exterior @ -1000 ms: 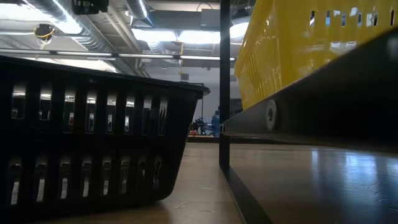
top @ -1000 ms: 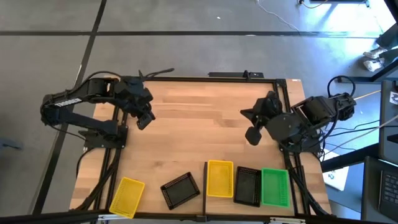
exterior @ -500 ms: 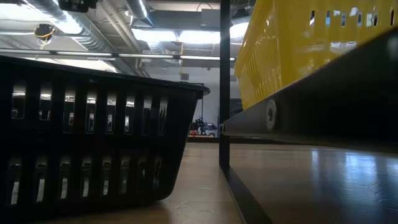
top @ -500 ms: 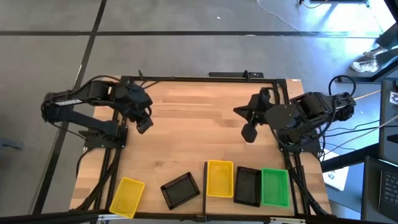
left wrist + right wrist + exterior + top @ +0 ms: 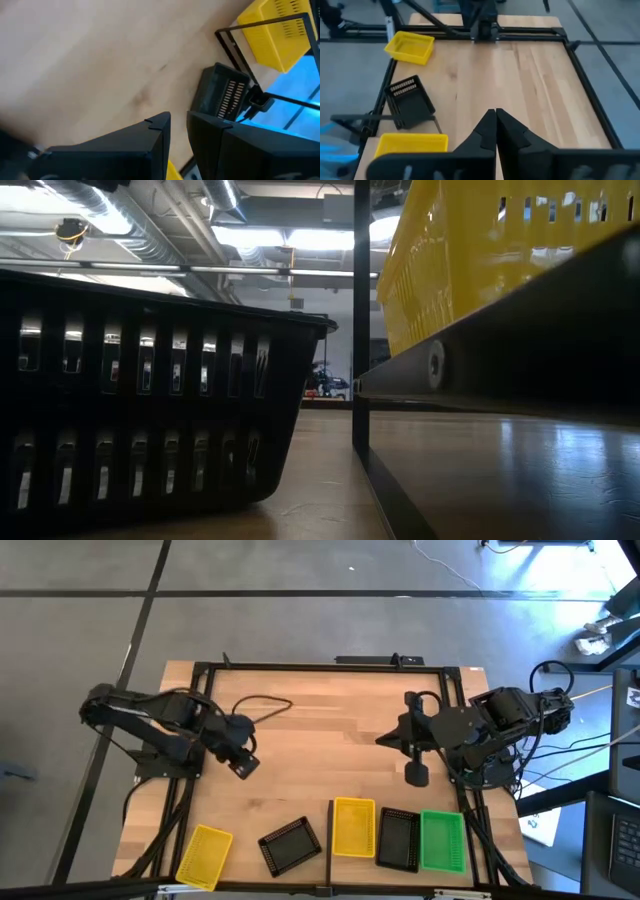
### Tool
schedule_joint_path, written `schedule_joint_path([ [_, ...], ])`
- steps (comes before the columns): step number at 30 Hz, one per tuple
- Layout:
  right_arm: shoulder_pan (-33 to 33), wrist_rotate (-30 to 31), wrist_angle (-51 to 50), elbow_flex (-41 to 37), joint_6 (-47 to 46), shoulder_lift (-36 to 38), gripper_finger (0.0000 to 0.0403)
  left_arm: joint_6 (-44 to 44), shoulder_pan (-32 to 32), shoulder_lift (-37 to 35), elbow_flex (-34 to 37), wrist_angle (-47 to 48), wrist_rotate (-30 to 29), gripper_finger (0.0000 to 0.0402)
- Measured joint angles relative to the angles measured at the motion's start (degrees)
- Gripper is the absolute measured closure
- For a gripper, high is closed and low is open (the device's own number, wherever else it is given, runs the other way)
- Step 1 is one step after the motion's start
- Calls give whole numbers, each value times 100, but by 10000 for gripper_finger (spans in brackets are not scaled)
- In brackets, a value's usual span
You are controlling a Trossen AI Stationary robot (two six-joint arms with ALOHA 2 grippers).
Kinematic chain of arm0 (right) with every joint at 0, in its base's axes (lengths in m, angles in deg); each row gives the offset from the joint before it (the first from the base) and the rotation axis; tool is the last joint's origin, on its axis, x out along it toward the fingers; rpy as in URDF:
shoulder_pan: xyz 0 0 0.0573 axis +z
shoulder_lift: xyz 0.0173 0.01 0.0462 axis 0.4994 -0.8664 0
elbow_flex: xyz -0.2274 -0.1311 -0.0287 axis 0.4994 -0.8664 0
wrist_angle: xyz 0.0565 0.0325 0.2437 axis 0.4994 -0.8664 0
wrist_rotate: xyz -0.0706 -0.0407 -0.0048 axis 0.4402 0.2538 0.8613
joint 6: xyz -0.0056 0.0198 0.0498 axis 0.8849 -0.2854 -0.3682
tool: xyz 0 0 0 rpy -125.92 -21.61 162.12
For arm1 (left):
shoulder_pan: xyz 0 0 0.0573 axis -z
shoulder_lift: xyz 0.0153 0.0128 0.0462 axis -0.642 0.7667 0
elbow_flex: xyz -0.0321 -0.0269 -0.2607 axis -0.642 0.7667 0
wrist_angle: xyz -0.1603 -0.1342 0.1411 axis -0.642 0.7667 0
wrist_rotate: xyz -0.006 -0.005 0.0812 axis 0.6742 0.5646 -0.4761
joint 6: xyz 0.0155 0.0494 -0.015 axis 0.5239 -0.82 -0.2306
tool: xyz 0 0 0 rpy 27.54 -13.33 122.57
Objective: Stack baskets on shelf by color
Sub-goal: Stack the black bin on top of the black bins on the shelf
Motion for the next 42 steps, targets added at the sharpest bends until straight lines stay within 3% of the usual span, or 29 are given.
schedule_joint_path([
  [9, 2, -473, -39, 0, 618, 124, 403, 1739, 823, 664, -2, -247, -69, 347],
  [15, 7, -864, -25, 0, 934, 119, 403, 2161, 1090, 1154, -2, -375, 53, 347],
  [24, 4, -863, -23, 0, 939, 119, 403, 1921, 1148, 1887, -2, -1075, 390, 347],
  [31, 4, -863, -22, 0, 937, 119, 403, 1004, 1330, 2579, -2, -1888, 398, 347],
  [42, 4, -872, -27, 0, 919, 119, 403, 457, 1383, 3487, -2, -2127, 546, 347],
])
